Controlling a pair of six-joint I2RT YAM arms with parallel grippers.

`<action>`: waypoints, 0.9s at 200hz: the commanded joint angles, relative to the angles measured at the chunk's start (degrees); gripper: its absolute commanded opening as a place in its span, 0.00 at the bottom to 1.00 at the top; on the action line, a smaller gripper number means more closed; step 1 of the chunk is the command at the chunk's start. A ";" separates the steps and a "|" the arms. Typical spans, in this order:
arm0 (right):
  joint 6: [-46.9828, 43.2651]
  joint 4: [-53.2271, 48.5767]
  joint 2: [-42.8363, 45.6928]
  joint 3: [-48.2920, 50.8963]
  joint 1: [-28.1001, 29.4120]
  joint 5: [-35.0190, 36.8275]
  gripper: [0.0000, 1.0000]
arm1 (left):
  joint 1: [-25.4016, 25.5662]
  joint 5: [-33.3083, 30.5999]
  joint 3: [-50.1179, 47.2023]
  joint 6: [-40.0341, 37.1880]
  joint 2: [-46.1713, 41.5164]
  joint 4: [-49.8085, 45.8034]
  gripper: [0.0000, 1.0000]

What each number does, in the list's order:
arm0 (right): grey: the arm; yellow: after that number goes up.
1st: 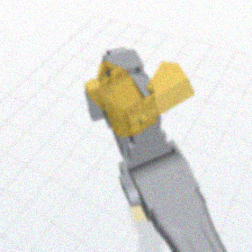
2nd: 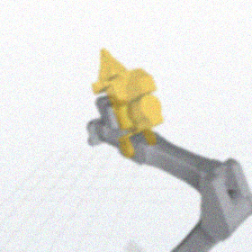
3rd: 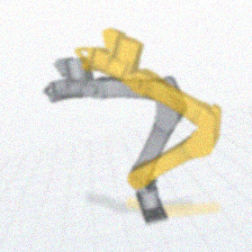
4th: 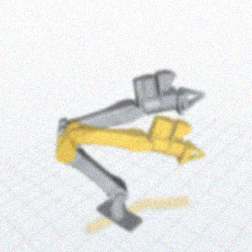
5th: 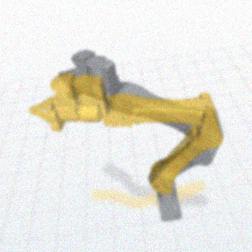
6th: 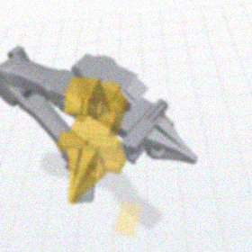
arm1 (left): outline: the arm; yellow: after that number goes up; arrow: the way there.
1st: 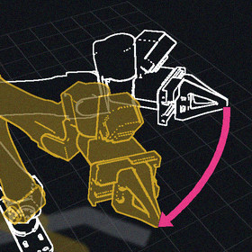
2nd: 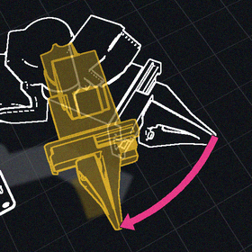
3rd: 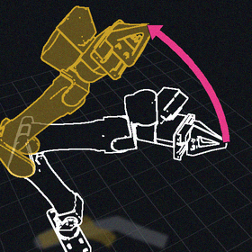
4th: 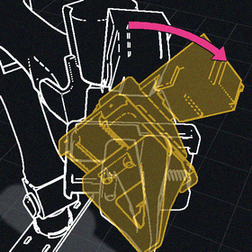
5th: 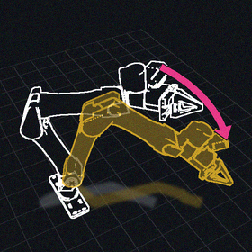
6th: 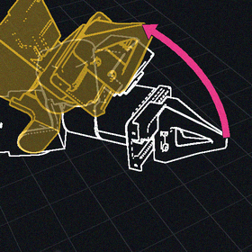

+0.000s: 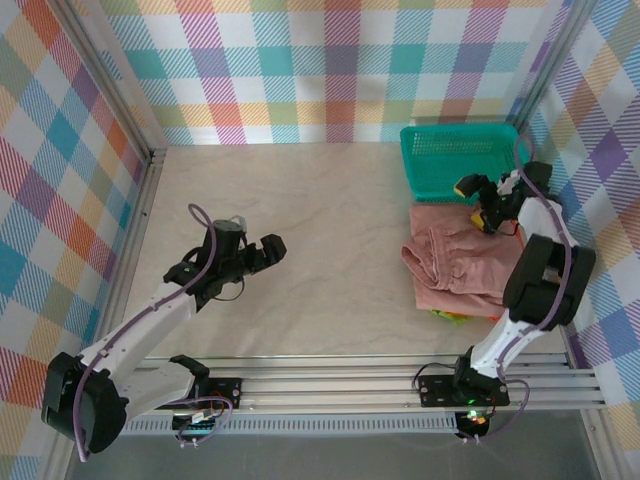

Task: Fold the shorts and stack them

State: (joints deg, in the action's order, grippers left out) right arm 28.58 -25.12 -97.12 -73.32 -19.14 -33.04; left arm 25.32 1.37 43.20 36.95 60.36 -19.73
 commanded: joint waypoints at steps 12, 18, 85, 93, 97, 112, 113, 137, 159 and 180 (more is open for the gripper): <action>-2.39 6.69 18.15 6.91 2.97 1.10 1.00 | -0.95 -16.78 4.95 -10.59 -4.95 -6.80 1.00; -3.72 7.96 21.19 9.60 3.85 2.83 0.99 | -1.04 -19.84 4.88 -12.64 -5.65 -6.39 1.00; -17.96 30.87 41.14 40.13 7.65 14.20 1.00 | -12.13 -25.71 -12.03 -27.19 -5.97 25.66 1.00; -18.86 32.71 40.68 41.76 7.74 14.06 0.99 | -14.68 -24.17 -13.06 -26.93 -3.85 28.19 1.00; -19.21 34.09 40.34 42.74 7.71 14.04 0.99 | -15.67 -23.89 -13.31 -26.85 -2.74 29.14 1.00; -19.59 38.96 38.54 46.28 7.79 14.89 0.99 | -18.19 -24.20 -13.94 -27.18 2.00 32.84 1.00; -19.65 38.96 38.43 46.44 7.75 14.95 0.99 | -18.28 -24.30 -14.02 -27.23 2.33 33.01 1.00; -18.91 45.26 35.75 51.87 7.69 21.46 1.00 | -19.76 -26.71 -16.23 -27.42 7.66 40.54 1.00; -20.17 45.59 32.02 53.21 7.67 21.09 1.00 | -20.03 -27.41 -17.85 -28.09 12.92 47.01 1.00; -20.58 47.37 30.48 52.49 7.68 17.07 0.99 | -20.05 -26.74 -18.47 -29.26 17.31 51.53 1.00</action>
State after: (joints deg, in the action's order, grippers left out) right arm 9.76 16.32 -65.36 -20.78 -11.57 -14.09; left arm 5.80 -24.71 25.82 9.98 74.11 21.50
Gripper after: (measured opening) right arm 0.994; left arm 0.999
